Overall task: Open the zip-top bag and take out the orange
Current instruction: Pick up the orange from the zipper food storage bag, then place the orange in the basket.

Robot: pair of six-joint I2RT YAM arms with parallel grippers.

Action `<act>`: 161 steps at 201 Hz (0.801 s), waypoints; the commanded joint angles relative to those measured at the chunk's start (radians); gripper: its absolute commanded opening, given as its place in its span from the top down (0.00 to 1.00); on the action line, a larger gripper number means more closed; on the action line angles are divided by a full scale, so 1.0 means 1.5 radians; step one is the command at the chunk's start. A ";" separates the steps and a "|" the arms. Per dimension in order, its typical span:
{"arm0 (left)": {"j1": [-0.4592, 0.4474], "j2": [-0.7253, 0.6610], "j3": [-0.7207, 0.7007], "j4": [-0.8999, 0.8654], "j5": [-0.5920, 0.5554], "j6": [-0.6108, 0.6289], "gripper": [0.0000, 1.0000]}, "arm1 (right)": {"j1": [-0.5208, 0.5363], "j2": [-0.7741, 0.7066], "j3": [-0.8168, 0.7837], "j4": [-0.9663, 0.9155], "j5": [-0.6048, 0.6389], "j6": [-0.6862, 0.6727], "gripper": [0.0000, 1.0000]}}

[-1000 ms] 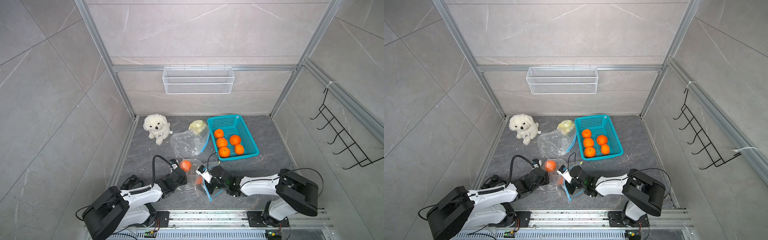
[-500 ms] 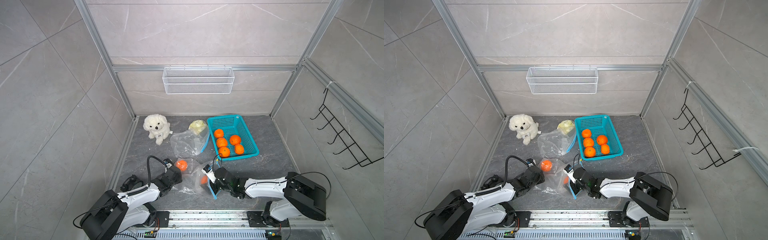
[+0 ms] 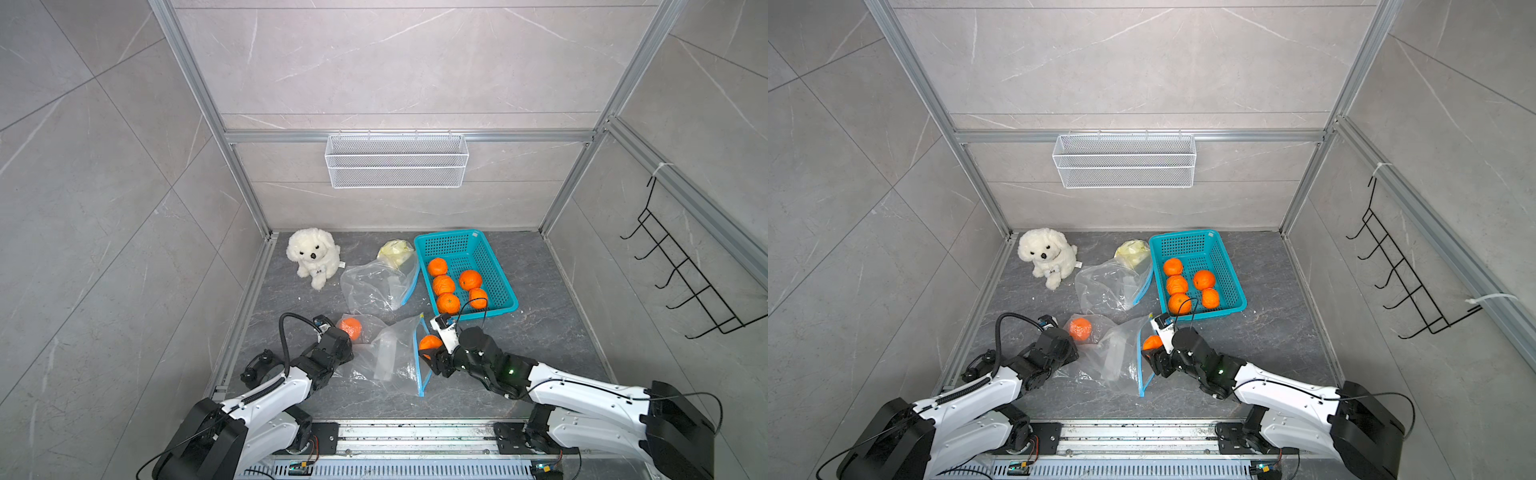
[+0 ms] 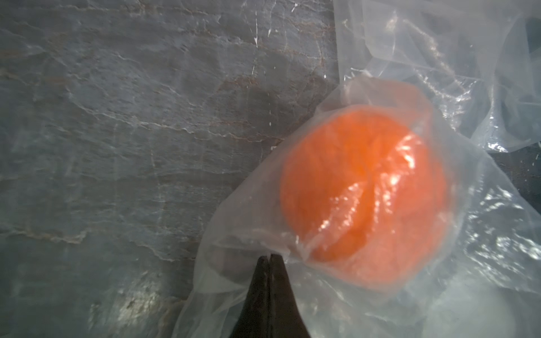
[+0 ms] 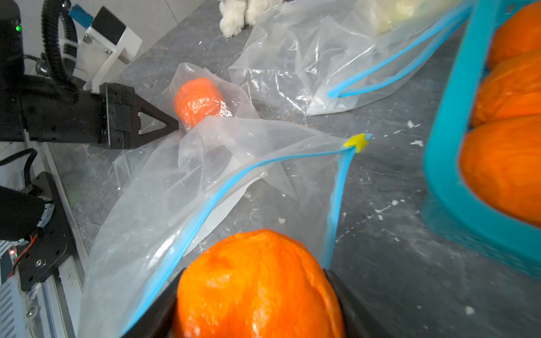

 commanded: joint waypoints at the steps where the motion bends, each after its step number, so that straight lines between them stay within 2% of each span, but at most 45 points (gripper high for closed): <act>1: 0.003 -0.027 0.004 -0.020 0.023 0.018 1.00 | -0.020 -0.030 0.034 -0.106 0.022 0.023 0.42; 19: 0.003 -0.050 0.001 -0.018 0.048 0.020 1.00 | -0.041 -0.056 0.090 -0.154 0.042 0.007 0.45; 25: 0.003 -0.065 0.000 -0.018 0.057 0.020 0.92 | -0.054 -0.055 0.115 -0.172 0.049 0.000 0.46; 53: 0.003 -0.153 0.009 -0.065 0.071 0.026 0.44 | -0.149 0.026 0.247 -0.238 0.038 -0.031 0.47; 73: 0.003 -0.219 0.018 -0.101 0.075 0.032 0.28 | -0.213 0.112 0.330 -0.237 -0.008 -0.045 0.49; 86: 0.003 -0.250 0.026 -0.118 0.075 0.042 0.24 | -0.247 0.179 0.397 -0.249 -0.018 -0.055 0.50; 103: 0.002 -0.267 0.042 -0.124 0.084 0.057 0.15 | -0.288 0.274 0.488 -0.261 0.019 -0.064 0.50; 130: 0.002 -0.246 0.054 -0.058 0.143 0.089 0.05 | -0.350 0.413 0.618 -0.273 0.026 -0.068 0.50; 161: 0.003 -0.199 0.092 -0.057 0.091 0.114 0.02 | -0.403 0.582 0.779 -0.321 0.019 -0.073 0.49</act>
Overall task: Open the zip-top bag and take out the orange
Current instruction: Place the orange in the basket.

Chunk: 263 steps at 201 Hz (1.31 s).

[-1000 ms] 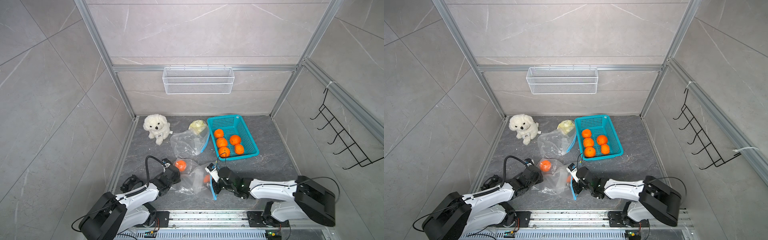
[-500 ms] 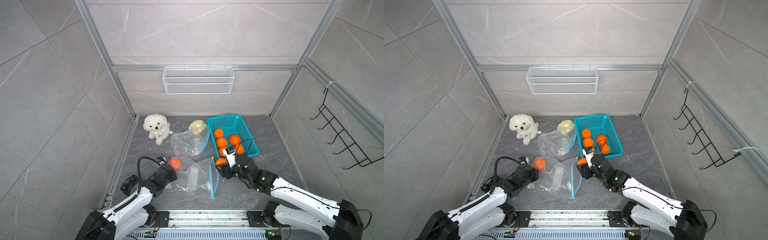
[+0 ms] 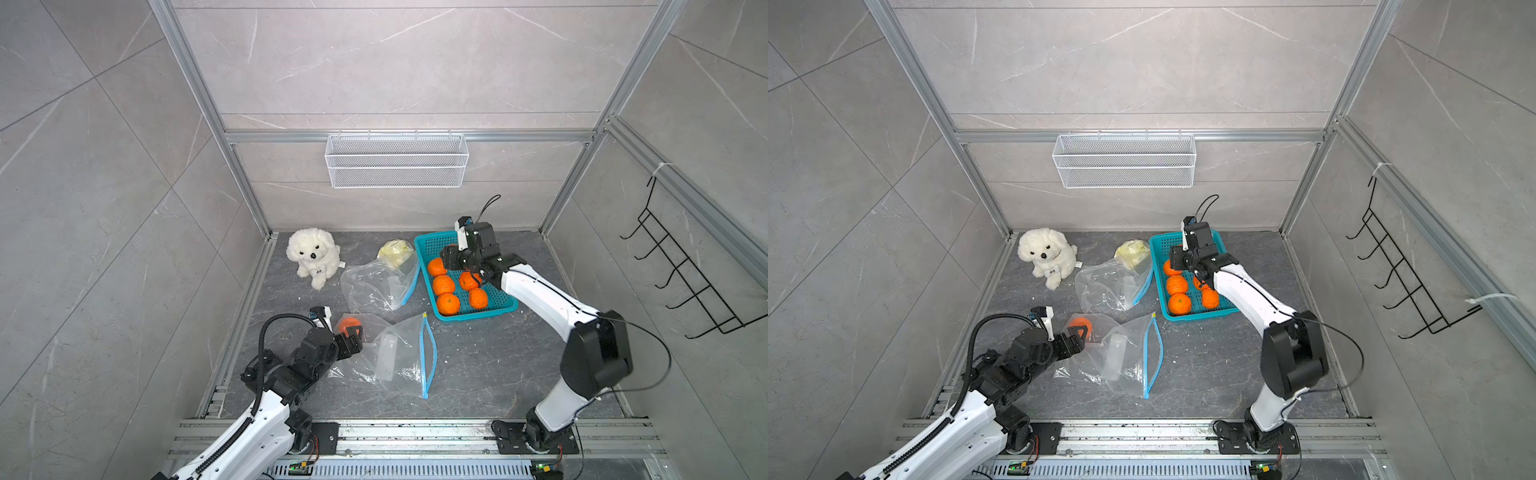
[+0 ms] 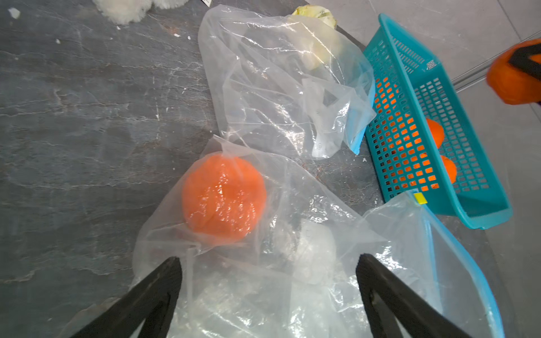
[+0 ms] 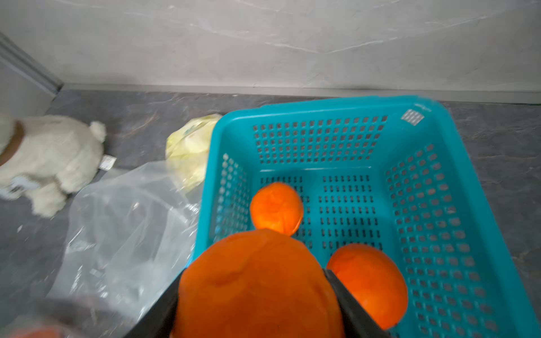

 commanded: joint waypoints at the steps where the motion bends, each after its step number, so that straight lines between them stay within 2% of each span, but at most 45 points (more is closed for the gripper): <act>1: 0.002 0.033 0.050 0.019 -0.020 0.044 0.02 | -0.032 0.097 0.096 -0.053 0.000 -0.013 0.49; 27: 0.002 0.074 0.074 0.030 -0.038 0.060 0.02 | -0.048 0.223 0.228 -0.115 0.001 -0.016 0.49; 54: 0.003 0.104 0.081 0.053 -0.031 0.069 0.02 | -0.055 0.299 0.296 -0.153 0.012 -0.009 0.49; 106: 0.003 0.148 0.098 0.073 -0.038 0.077 0.02 | -0.062 0.356 0.302 -0.187 0.039 0.014 0.47; 125: 0.003 0.173 0.111 0.072 -0.047 0.083 0.02 | -0.068 0.363 0.287 -0.183 0.023 0.025 0.46; 143: 0.003 0.194 0.118 0.084 -0.037 0.083 0.03 | -0.070 0.355 0.269 -0.171 0.009 0.024 0.44; 173: 0.002 0.208 0.124 0.086 -0.030 0.080 0.03 | -0.070 0.355 0.277 -0.191 0.003 0.013 0.27; 224: 0.003 0.191 0.127 0.064 -0.042 0.085 0.02 | -0.070 0.334 0.281 -0.199 -0.010 0.006 0.22; 245: 0.003 0.197 0.133 0.056 -0.065 0.089 0.01 | -0.062 0.259 0.201 -0.142 -0.010 -0.003 0.22; 263: 0.008 0.215 0.140 0.058 -0.072 0.100 0.01 | -0.043 0.148 0.091 -0.069 0.002 -0.020 0.22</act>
